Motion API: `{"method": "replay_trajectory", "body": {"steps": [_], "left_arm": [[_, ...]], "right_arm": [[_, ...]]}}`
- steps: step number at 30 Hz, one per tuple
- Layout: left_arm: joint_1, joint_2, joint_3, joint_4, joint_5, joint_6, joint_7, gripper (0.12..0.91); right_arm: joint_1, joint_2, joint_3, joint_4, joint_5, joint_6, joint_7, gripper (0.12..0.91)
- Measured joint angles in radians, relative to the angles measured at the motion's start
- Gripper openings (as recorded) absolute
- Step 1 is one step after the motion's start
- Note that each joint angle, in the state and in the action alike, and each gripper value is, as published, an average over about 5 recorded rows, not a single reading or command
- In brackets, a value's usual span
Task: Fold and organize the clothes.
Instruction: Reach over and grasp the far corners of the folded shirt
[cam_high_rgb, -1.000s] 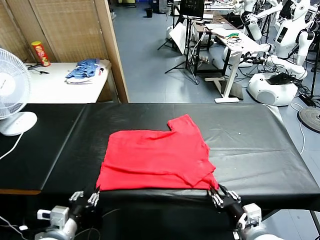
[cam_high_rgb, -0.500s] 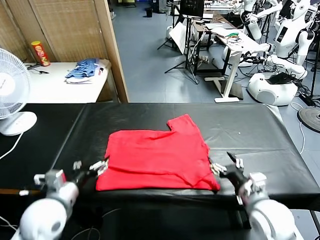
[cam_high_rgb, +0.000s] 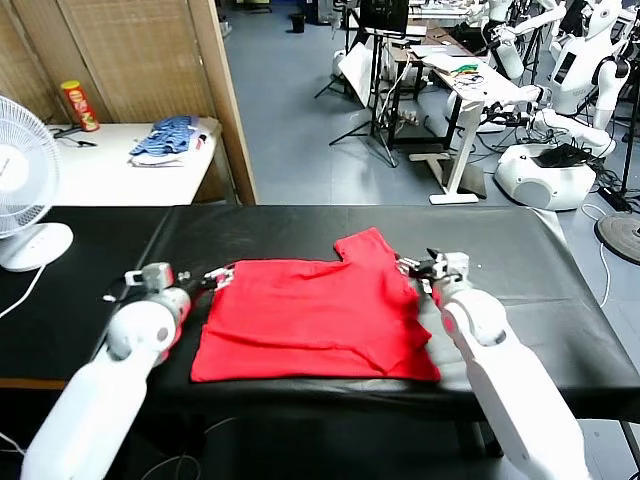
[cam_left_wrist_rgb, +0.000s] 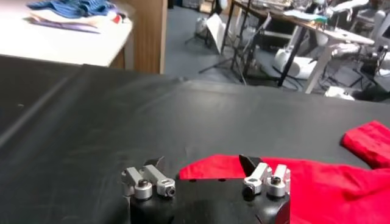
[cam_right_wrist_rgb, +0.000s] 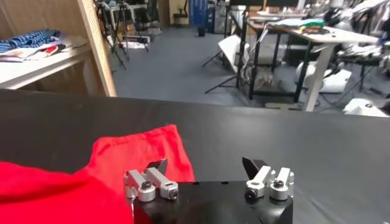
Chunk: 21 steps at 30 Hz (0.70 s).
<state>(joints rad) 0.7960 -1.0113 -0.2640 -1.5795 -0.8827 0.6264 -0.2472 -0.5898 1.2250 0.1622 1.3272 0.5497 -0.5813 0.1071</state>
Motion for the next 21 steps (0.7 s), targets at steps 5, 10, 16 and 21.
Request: {"method": "replay_trajectory", "body": {"steps": [5,10,16,21], "left_arm": [[-0.057,-0.014,0.038,0.074,0.002,0.007,0.009,0.798],[-0.072,-0.018,0.050,0.108,0.014,0.016,0.022,0.765],[-0.069,-0.016,0.052,0.114,0.022,0.017,0.047,0.475],[-0.068,-0.024,0.056,0.122,0.040,0.008,0.066,0.212]], "right_arm": [[0.045,0.033,-0.016,-0.088,-0.002,-0.005,-0.026,0.798],[0.060,0.047,-0.017,-0.132,-0.003,-0.002,-0.034,0.757],[0.060,0.062,-0.014,-0.150,-0.007,0.002,-0.043,0.463],[0.046,0.071,-0.007,-0.142,-0.009,0.016,-0.050,0.196]]}}
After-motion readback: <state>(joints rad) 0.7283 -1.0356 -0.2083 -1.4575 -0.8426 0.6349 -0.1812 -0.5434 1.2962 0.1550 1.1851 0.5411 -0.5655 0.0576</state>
